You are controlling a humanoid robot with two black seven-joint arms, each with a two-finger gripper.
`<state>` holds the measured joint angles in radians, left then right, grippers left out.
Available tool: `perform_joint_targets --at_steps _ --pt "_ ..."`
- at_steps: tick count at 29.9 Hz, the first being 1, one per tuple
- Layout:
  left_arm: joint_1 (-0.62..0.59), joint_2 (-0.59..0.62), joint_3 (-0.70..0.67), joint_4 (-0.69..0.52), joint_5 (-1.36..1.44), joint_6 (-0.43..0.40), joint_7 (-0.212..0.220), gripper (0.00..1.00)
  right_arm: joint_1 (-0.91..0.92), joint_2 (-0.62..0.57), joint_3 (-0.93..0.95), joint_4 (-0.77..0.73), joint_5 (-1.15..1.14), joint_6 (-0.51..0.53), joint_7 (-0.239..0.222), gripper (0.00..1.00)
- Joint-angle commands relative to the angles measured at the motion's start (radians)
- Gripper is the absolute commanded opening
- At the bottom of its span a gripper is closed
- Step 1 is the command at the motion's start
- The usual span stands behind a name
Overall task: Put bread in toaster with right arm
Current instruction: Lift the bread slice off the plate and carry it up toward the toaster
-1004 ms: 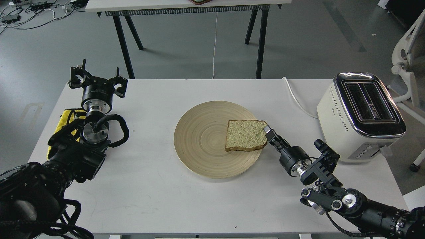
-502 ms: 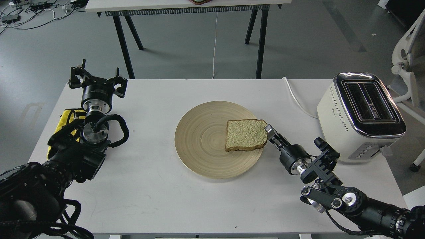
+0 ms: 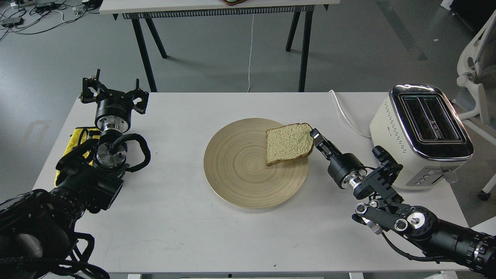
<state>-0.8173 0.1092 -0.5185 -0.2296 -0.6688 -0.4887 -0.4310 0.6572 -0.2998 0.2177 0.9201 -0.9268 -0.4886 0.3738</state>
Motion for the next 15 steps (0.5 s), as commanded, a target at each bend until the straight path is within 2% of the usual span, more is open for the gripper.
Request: perform_joint_targets --at_steps 1,4,7,10,15 --pt "0.001 0.0 0.0 0.001 0.0 0.0 0.0 1.0 0.067 -0.054 0.005 0.026 0.002 0.0 -0.01 0.01" --pt "0.0 0.0 0.0 0.001 0.0 0.0 0.0 1.0 0.123 -0.123 0.005 0.06 0.002 0.0 -0.015 0.01" --pt "0.0 0.0 0.0 0.001 0.0 0.0 0.0 1.0 0.182 -0.243 0.015 0.132 0.002 0.0 -0.025 0.01" --pt "0.001 0.0 0.0 0.001 0.0 0.0 0.0 1.0 0.219 -0.393 0.032 0.221 0.003 0.0 -0.035 0.01" --pt "0.001 0.001 0.0 0.001 0.0 0.0 0.0 1.0 0.26 -0.648 0.032 0.338 0.002 0.0 -0.021 0.01"
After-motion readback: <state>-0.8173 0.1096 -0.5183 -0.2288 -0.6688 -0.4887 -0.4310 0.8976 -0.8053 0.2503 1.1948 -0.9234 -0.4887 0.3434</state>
